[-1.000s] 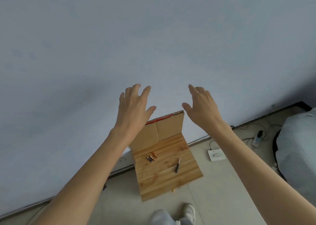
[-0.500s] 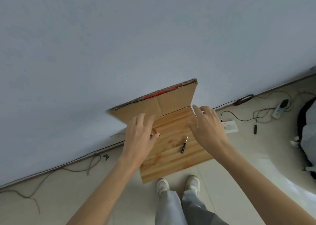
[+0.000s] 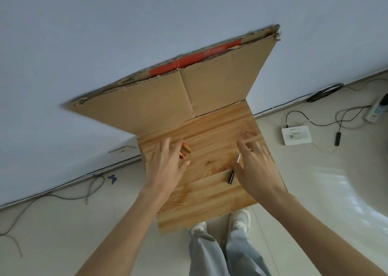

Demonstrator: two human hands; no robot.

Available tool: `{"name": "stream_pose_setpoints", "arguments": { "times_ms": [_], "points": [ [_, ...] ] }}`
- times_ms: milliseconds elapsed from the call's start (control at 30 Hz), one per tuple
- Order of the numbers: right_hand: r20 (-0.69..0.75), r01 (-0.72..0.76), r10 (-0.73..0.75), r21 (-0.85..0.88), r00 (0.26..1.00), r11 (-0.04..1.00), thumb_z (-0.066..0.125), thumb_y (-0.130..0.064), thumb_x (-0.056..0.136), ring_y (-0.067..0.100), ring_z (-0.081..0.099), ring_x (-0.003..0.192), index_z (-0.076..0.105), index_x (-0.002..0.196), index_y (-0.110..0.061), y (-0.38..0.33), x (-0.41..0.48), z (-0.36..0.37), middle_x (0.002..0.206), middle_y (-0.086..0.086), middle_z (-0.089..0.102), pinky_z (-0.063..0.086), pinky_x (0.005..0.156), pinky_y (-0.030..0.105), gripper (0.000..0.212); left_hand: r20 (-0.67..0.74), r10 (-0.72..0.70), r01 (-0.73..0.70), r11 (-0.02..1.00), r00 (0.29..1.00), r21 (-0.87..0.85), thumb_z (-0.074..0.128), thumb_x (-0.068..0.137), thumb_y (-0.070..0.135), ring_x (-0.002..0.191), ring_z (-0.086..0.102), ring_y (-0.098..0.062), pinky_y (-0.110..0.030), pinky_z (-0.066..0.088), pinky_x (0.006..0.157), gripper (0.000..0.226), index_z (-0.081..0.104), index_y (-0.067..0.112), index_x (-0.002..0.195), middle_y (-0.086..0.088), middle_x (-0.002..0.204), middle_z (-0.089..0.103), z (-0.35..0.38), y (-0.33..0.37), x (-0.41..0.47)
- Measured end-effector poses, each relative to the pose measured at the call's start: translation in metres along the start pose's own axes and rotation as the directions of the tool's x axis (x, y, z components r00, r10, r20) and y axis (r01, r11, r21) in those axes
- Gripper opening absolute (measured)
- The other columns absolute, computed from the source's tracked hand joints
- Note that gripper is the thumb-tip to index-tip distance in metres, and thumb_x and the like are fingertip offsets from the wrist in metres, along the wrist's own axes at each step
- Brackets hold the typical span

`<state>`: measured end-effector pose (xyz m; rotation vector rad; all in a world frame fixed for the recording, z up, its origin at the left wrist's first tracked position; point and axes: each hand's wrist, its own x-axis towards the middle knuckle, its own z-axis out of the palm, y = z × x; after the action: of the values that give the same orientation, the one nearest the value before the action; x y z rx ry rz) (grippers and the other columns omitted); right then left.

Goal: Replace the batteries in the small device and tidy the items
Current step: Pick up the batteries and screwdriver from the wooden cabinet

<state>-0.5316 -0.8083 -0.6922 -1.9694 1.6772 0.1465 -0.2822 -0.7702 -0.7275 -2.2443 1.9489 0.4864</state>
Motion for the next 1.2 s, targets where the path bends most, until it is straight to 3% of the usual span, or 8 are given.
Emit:
{"name": "stream_pose_setpoints", "arguments": {
  "times_ms": [333,467,600,767,1033,1200],
  "points": [
    [0.082,-0.063,0.064,-0.014,0.995,0.998,0.058,-0.032,0.104,0.023,0.054,0.123,0.038,0.158,-0.022,0.029,0.003,0.062,0.129,0.001,0.053,0.057,0.081,0.034,0.058,-0.066,0.070,-0.065,0.995,0.995,0.071,0.038,0.106,0.069,0.130,0.050,-0.028,-0.045,0.059,0.094,0.071,0.029,0.030,0.165,-0.010,0.155,0.040,0.071,-0.018,0.024],
    [0.069,-0.081,0.082,-0.020,0.994,0.997,0.057,-0.035,0.104,0.022,0.057,0.117,0.033,0.162,-0.024,0.033,0.001,0.074,0.123,-0.001,0.052,0.059,0.072,0.033,0.063,-0.096,0.103,-0.093,0.990,0.990,0.107,0.039,0.106,0.068,0.124,0.050,-0.028,-0.044,0.057,0.095,0.068,0.030,0.032,0.164,-0.012,0.153,0.041,0.086,-0.026,0.030],
    [0.050,-0.087,0.088,-0.013,0.995,0.996,0.055,-0.043,0.106,0.021,0.062,0.113,0.033,0.157,-0.026,0.033,-0.001,0.082,0.119,-0.001,0.052,0.049,0.062,0.028,0.059,-0.128,0.153,-0.137,0.983,0.980,0.123,0.042,0.108,0.063,0.114,0.051,-0.028,-0.044,0.050,0.098,0.060,0.038,0.033,0.159,-0.013,0.146,0.046,0.100,-0.033,0.033],
    [0.037,-0.084,0.083,0.001,0.996,0.997,0.050,-0.052,0.106,0.020,0.068,0.087,0.025,0.158,-0.031,0.030,0.000,0.092,0.114,-0.005,0.054,0.042,0.054,0.029,0.062,-0.192,0.164,-0.155,0.986,0.968,0.062,0.054,0.105,0.055,0.105,0.049,-0.025,-0.044,0.049,0.093,0.051,0.051,0.032,0.151,-0.009,0.137,0.048,0.113,-0.035,0.034],
    [0.063,-0.062,0.064,-0.024,0.996,0.998,0.047,-0.051,0.107,0.021,0.072,0.086,0.023,0.158,-0.032,0.033,0.005,0.107,0.115,-0.006,0.062,0.048,0.058,0.033,0.060,-0.264,0.171,-0.178,0.984,0.949,-0.004,0.062,0.102,0.048,0.110,0.049,-0.027,-0.046,0.052,0.095,0.051,0.058,0.027,0.148,-0.010,0.134,0.050,0.123,-0.039,0.042],
    [0.037,-0.052,0.052,-0.015,0.998,0.999,0.047,-0.045,0.108,0.021,0.072,0.087,0.024,0.156,-0.032,0.035,0.007,0.112,0.111,-0.007,0.064,0.053,0.060,0.035,0.055,-0.291,0.179,-0.190,0.982,0.940,-0.012,0.055,0.102,0.052,0.110,0.050,-0.029,-0.049,0.054,0.095,0.053,0.060,0.023,0.146,-0.011,0.131,0.051,0.122,-0.036,0.046]
  ]
}}
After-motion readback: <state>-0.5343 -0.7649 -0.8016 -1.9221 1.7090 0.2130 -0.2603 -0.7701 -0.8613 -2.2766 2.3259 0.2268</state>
